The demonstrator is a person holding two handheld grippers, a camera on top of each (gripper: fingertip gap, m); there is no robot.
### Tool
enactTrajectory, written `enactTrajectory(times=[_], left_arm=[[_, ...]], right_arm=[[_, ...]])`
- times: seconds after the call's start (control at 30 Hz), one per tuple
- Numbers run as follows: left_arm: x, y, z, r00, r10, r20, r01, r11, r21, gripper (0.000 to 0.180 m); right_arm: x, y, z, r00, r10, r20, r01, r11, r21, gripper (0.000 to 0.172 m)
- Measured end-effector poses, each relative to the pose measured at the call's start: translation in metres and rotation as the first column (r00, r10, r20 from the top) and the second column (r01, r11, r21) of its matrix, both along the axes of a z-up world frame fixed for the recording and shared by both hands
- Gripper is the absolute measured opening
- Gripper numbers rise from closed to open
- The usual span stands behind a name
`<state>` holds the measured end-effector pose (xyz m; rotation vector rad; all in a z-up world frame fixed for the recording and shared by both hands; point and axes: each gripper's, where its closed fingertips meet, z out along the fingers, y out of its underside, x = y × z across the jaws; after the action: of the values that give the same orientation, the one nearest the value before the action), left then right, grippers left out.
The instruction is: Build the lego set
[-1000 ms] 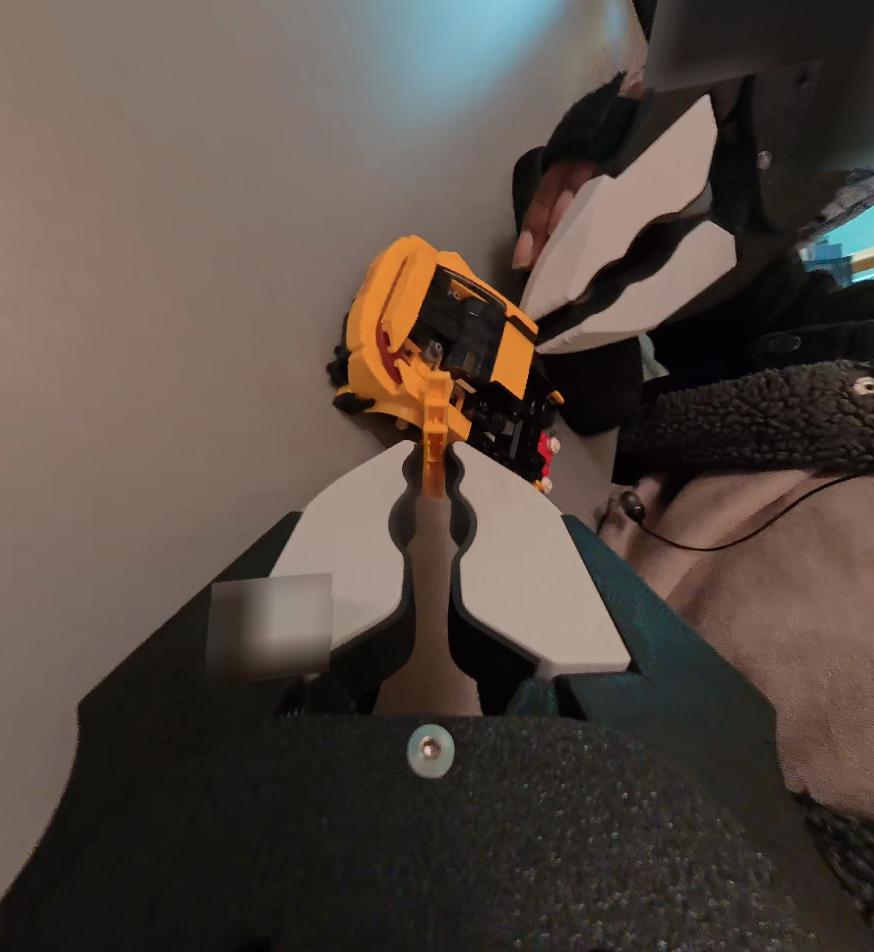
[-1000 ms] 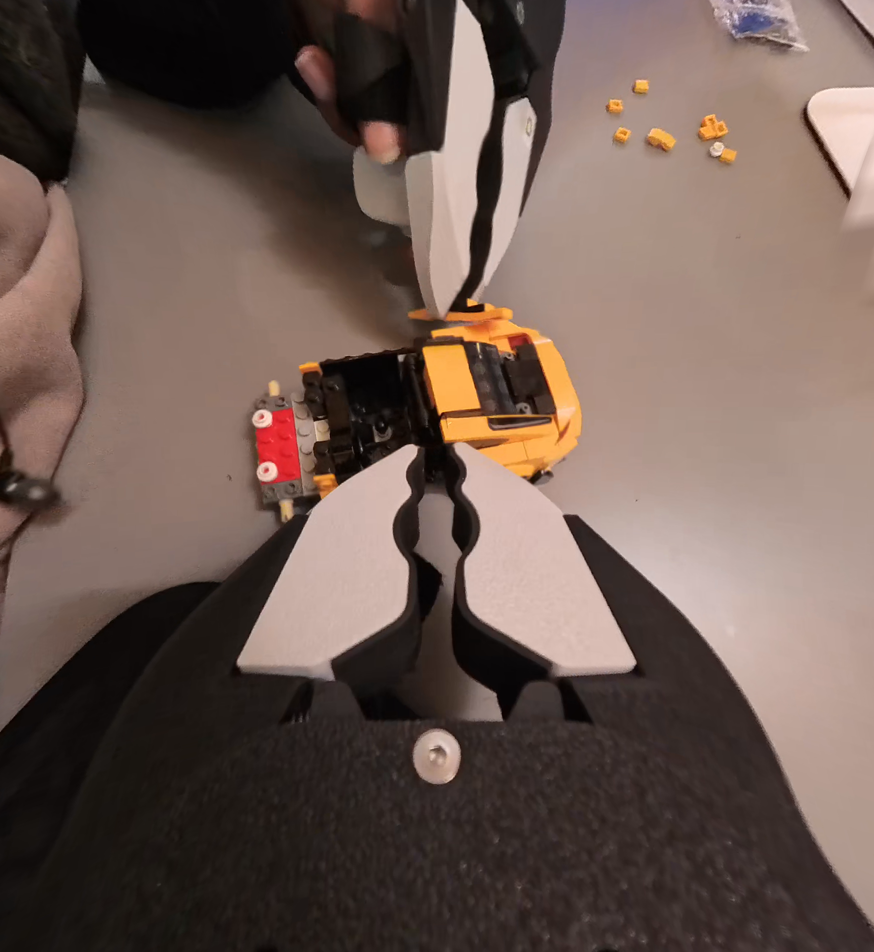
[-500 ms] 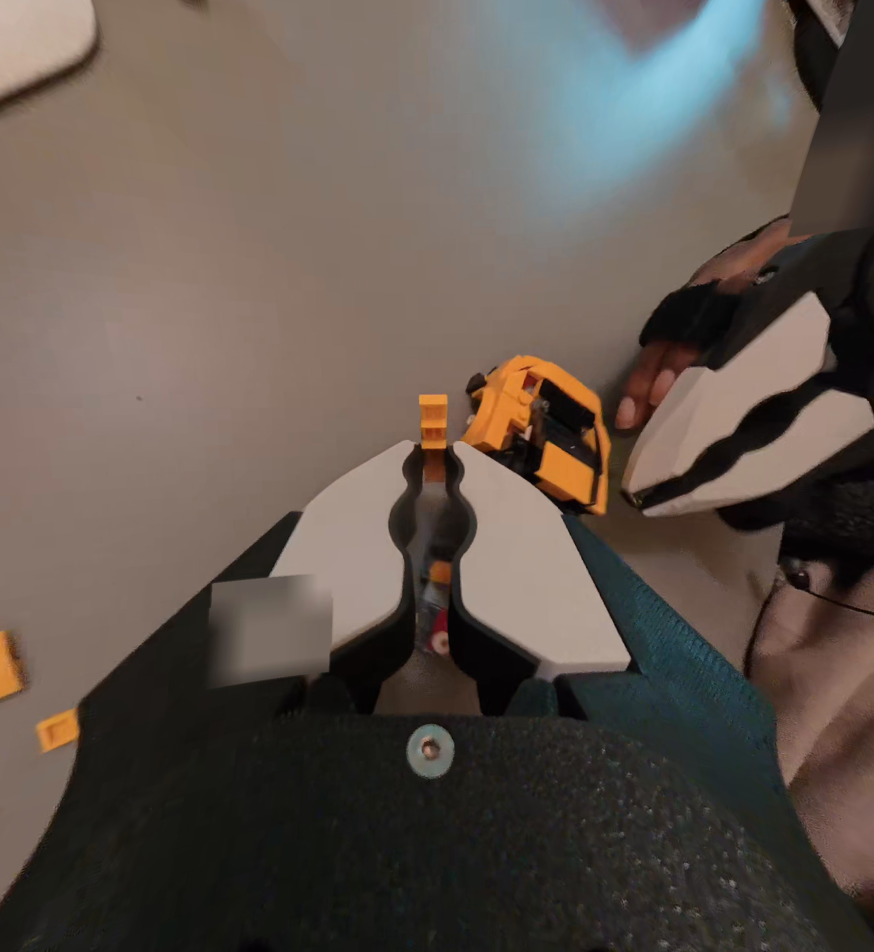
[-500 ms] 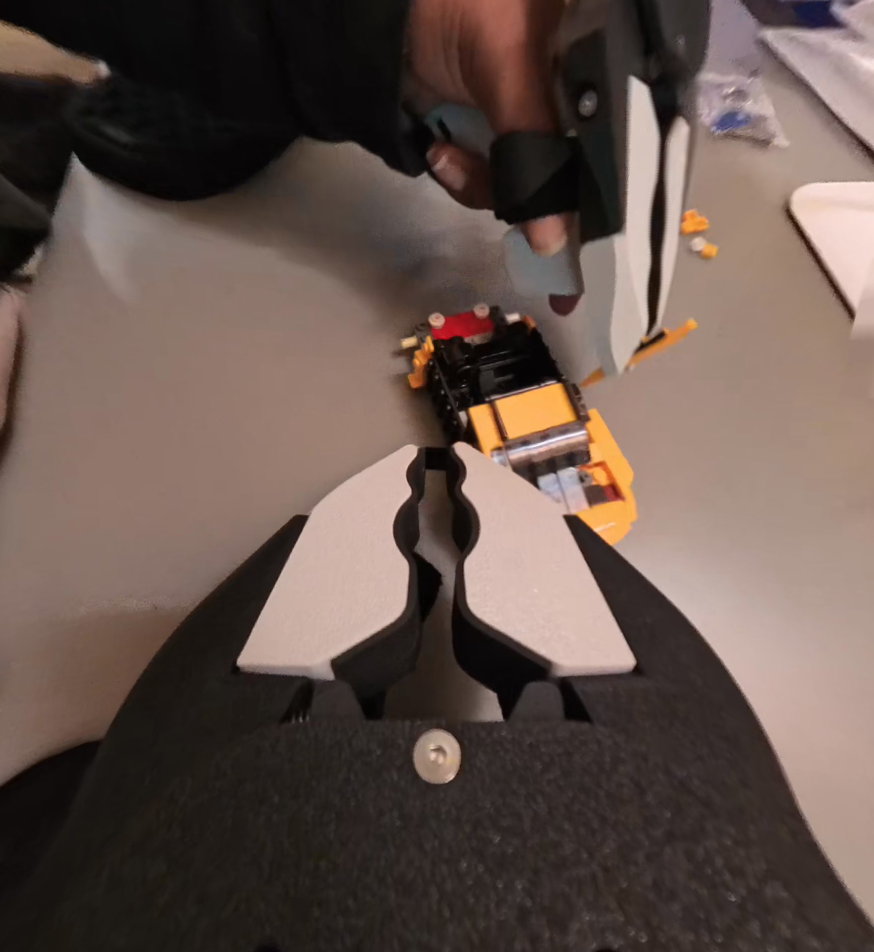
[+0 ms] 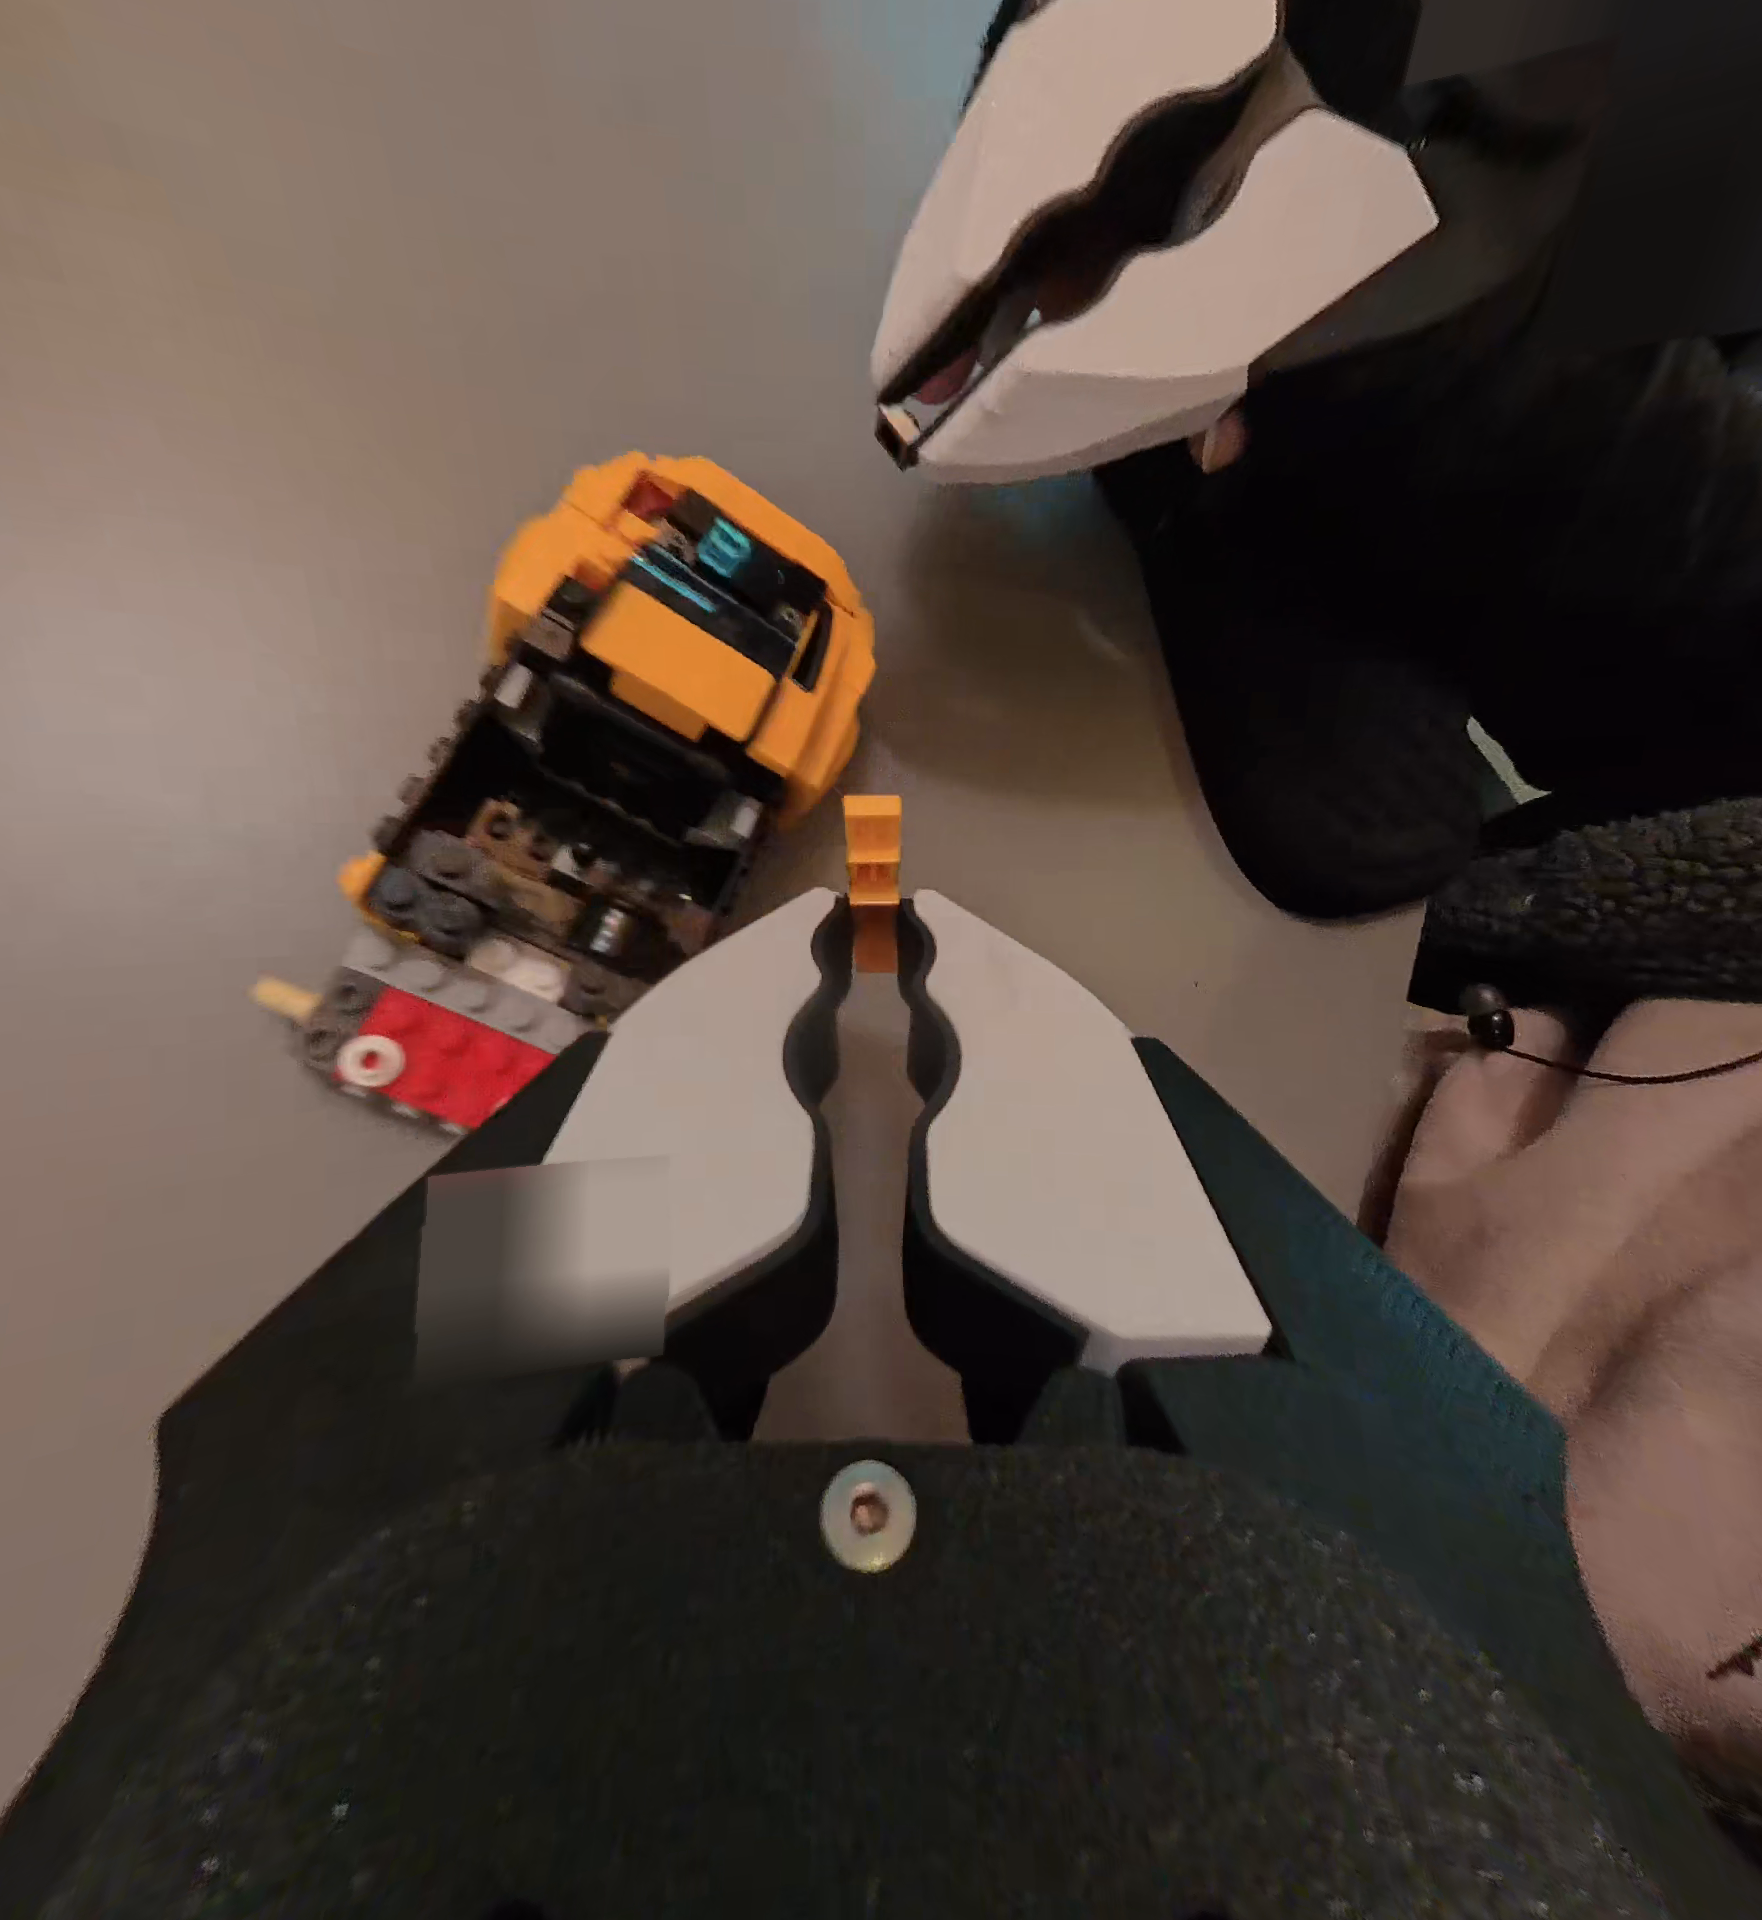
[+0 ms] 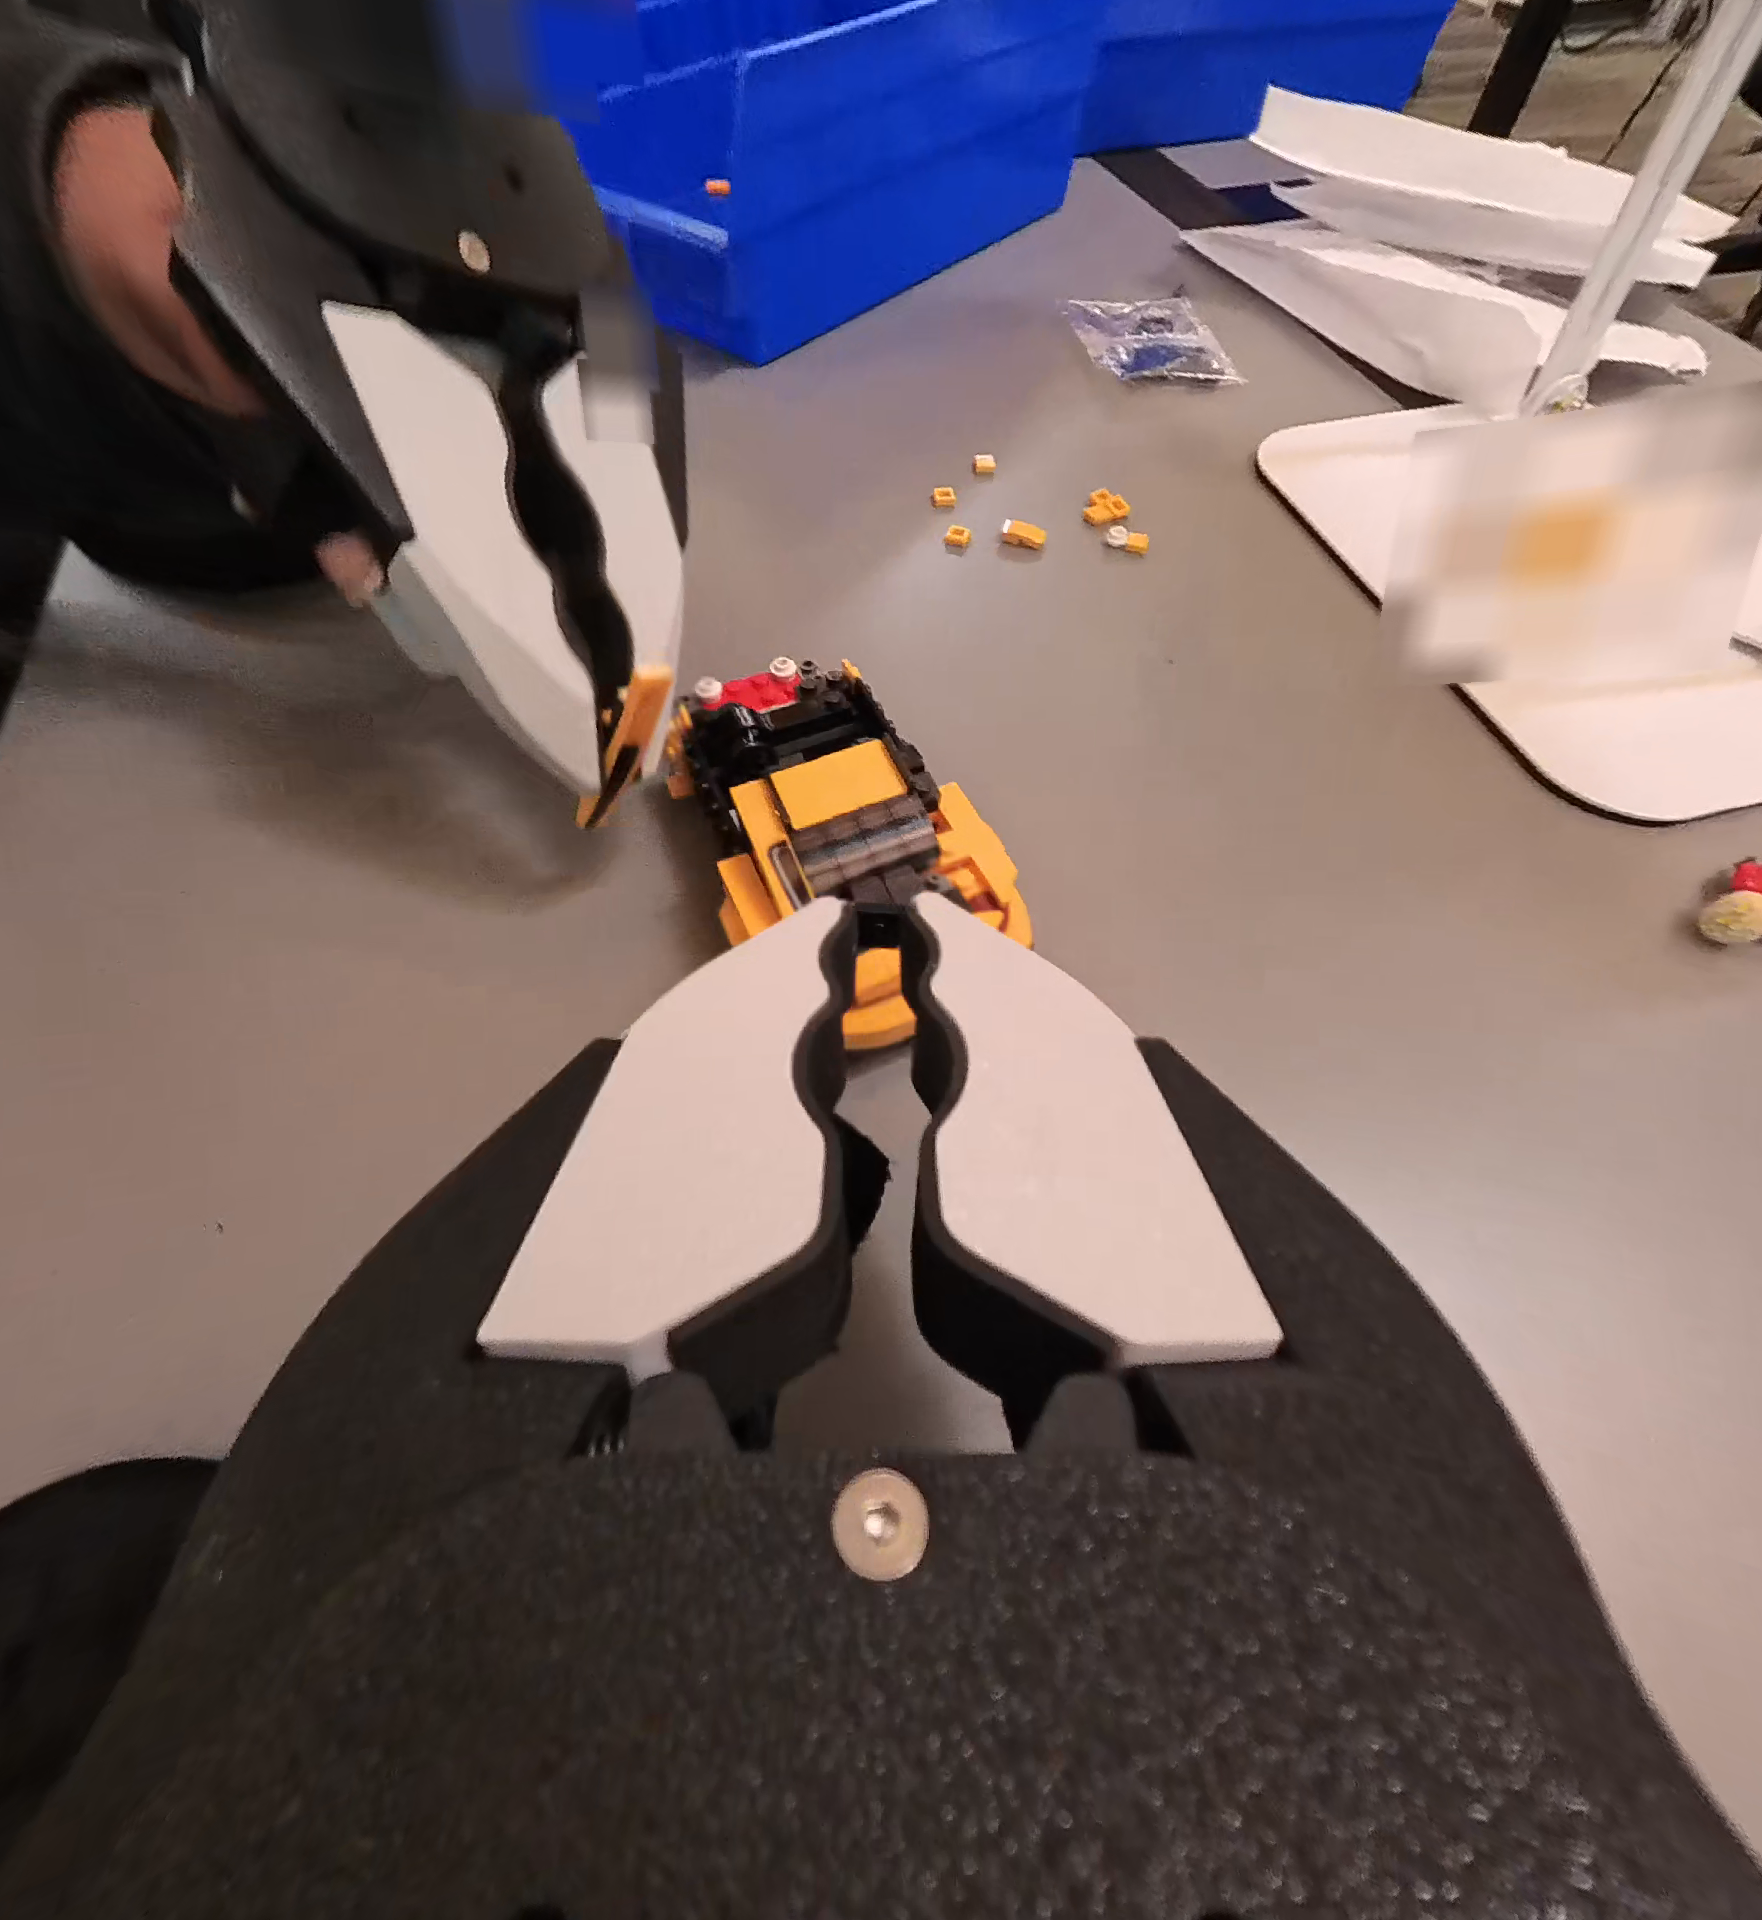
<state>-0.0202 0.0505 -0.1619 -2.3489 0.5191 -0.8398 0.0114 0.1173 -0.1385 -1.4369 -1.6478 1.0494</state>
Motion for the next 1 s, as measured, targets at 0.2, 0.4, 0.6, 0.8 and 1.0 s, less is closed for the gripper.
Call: enactTrajectory(times=[0.2, 0.4, 0.6, 0.8, 1.0], left_arm=[[0.012, -0.018, -0.019, 0.999, 0.024, -0.046, -0.024, 1.0, 0.003, 0.008], [0.005, -0.037, -0.029, 0.943, -0.073, -0.325, 0.064, 0.997, -0.037, 0.008], [0.005, -0.046, -0.033, 0.884, -0.216, -0.415, 0.182, 0.976, -0.121, 0.008], [0.006, -0.037, -0.039, 0.894, -0.189, -0.407, 0.186, 0.981, -0.047, 0.012], [0.0, -0.04, -0.032, 0.906, -0.111, -0.407, 0.161, 0.983, 0.091, 0.021]], right_arm=[[0.001, -0.011, 0.008, 0.999, -0.045, -0.022, 0.045, 0.999, 0.015, 0.007], [0.007, -0.036, 0.007, 0.996, -0.093, -0.003, 0.093, 0.995, 0.021, 0.007], [0.009, -0.054, -0.002, 0.996, -0.089, 0.023, 0.088, 0.996, 0.033, 0.007], [0.009, -0.062, -0.001, 0.997, -0.074, 0.017, 0.073, 0.997, 0.032, 0.007], [0.009, -0.064, -0.003, 0.996, -0.087, 0.026, 0.085, 0.994, 0.061, 0.007]])
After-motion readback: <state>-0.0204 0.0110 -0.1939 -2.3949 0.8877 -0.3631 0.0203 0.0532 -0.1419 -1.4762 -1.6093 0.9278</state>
